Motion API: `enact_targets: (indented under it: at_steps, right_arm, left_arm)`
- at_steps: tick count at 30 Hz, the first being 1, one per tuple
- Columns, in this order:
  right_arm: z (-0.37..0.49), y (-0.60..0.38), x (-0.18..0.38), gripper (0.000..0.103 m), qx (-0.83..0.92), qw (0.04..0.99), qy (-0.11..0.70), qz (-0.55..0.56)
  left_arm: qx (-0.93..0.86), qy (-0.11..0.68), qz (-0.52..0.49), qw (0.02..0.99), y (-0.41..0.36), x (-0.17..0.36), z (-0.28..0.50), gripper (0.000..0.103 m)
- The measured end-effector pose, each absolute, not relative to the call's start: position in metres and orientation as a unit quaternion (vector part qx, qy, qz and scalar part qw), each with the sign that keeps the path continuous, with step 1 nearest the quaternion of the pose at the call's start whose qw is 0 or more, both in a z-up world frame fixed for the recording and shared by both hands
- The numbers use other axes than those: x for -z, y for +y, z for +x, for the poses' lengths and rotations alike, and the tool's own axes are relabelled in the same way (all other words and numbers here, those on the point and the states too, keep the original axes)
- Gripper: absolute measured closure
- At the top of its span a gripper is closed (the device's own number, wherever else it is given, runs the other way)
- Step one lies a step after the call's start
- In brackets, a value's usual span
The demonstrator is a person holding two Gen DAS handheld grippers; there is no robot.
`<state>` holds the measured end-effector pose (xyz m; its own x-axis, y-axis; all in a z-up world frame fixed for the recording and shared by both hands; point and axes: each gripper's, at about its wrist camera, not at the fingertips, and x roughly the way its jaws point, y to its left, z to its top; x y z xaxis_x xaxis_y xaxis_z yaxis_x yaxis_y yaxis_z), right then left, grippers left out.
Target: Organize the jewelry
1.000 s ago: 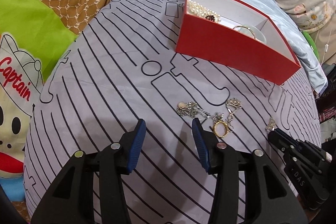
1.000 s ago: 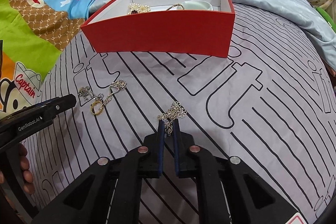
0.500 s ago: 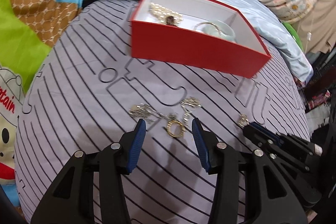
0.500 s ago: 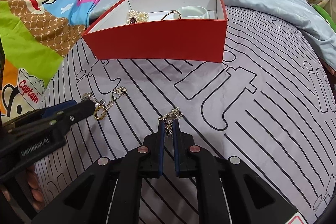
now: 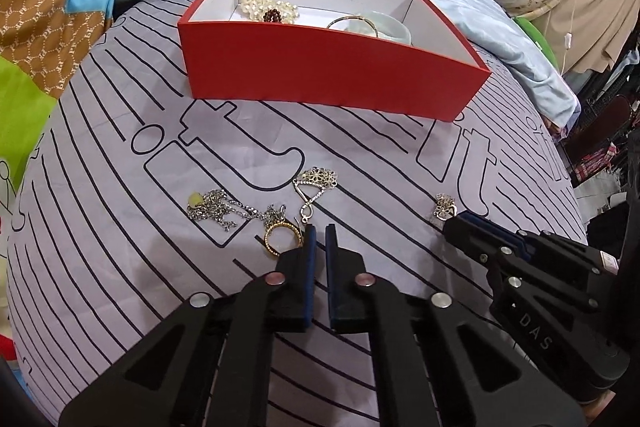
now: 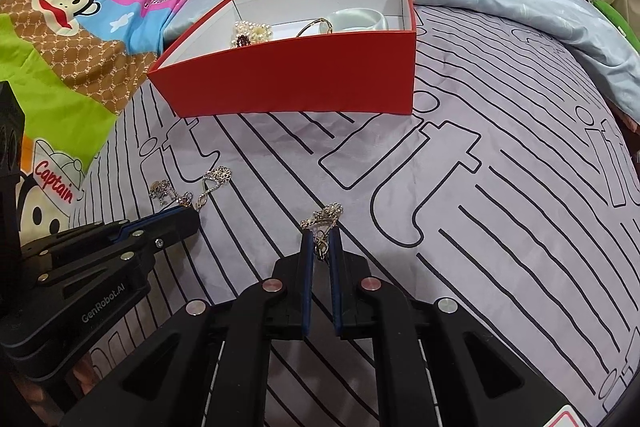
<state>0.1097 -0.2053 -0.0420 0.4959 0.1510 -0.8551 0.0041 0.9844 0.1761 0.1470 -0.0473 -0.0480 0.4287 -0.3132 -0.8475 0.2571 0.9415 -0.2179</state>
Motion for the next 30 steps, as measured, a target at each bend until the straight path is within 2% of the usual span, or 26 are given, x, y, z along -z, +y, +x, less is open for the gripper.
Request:
enact_targets:
  at_steps: [12, 18, 20, 22, 28, 29, 30]
  right_arm:
    - [0.112, -0.204, 0.035, 0.096, -0.045, 0.865, 0.493, 0.079]
    - [0.113, -0.203, 0.035, 0.096, -0.046, 0.865, 0.494, 0.079]
    - [0.113, -0.203, 0.035, 0.096, -0.045, 0.864, 0.495, 0.079]
    - [0.114, -0.204, 0.035, 0.096, -0.044, 0.864, 0.495, 0.079]
    - [0.114, -0.206, 0.036, 0.096, -0.042, 0.864, 0.496, 0.081]
    - [0.114, -0.207, 0.037, 0.096, -0.041, 0.864, 0.496, 0.081]
    - [0.114, -0.207, 0.037, 0.096, -0.041, 0.864, 0.496, 0.081]
  left_arm:
    - [0.176, 0.488, -0.075, 0.852, -0.025, 0.022, 0.156, 0.103]
    - [0.178, 0.477, -0.047, 0.859, -0.029, 0.02, 0.153, 0.102]
    - [0.18, 0.483, -0.031, 0.857, -0.036, 0.026, 0.15, 0.081]
    - [0.182, 0.485, -0.024, 0.855, -0.041, 0.032, 0.147, 0.078]
    - [0.188, 0.498, 0.003, 0.847, -0.055, 0.049, 0.147, 0.081]
    - [0.189, 0.499, 0.002, 0.846, -0.055, 0.051, 0.147, 0.091]
    - [0.189, 0.503, 0.002, 0.844, -0.055, 0.053, 0.148, 0.097]
